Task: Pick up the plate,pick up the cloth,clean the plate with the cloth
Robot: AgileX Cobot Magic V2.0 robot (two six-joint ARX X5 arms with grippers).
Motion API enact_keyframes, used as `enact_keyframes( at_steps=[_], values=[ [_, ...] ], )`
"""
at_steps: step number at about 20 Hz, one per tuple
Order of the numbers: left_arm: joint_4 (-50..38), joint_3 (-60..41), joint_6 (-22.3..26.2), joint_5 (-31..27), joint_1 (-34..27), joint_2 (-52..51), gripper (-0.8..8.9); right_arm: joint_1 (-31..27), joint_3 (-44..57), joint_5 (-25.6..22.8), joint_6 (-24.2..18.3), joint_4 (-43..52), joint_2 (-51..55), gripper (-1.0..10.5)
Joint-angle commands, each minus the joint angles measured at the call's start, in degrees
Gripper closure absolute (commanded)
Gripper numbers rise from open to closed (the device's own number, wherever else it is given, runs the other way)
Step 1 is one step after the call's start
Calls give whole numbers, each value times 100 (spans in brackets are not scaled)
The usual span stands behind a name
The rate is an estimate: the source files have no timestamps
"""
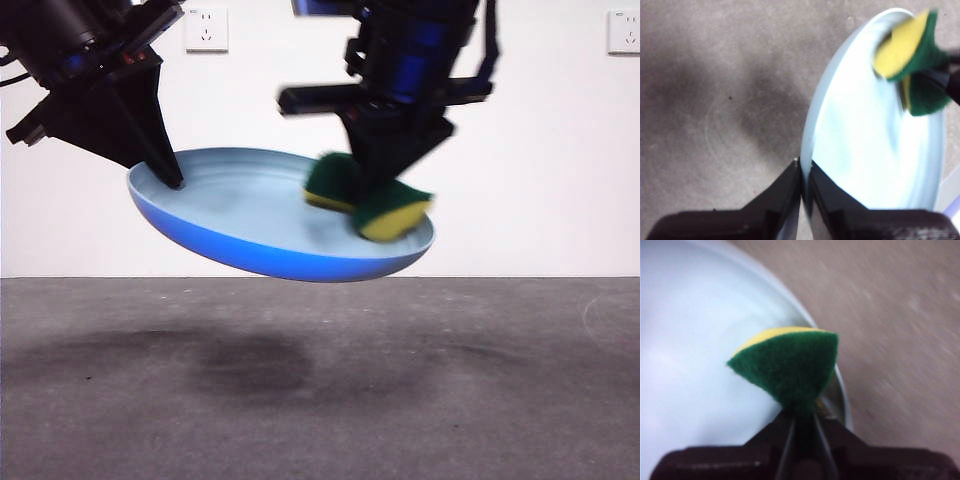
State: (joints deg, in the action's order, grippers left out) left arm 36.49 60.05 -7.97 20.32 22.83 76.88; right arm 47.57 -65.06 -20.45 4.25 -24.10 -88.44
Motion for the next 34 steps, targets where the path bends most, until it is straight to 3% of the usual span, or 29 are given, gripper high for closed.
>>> enact_keyframes(
  at_steps=[1,6,8,14,19,31,32,34],
  values=[
    [0,2,203,264,33,-11,822,-24,59,960,96,632,-92,963],
    [-210,2,201,229,31,-11,822,39,59,2852,136,1019,-92,963],
    [-409,2,197,144,17,-11,822,142,59,3119,131,780,-92,963],
    [-570,2,415,-1611,-85,127,822,199,59,3097,127,-219,57,963],
    [-769,2,507,-1775,-295,789,822,195,59,3014,129,-295,667,963],
    [-1202,2,564,-1770,-531,1974,800,188,59,1563,127,-1292,1700,963],
    [-1266,2,564,-1773,-531,2004,694,186,59,1495,129,-1355,1775,963],
    [-1429,2,538,-1773,-529,2000,324,144,59,1309,133,-1445,1847,963]
  ],
)
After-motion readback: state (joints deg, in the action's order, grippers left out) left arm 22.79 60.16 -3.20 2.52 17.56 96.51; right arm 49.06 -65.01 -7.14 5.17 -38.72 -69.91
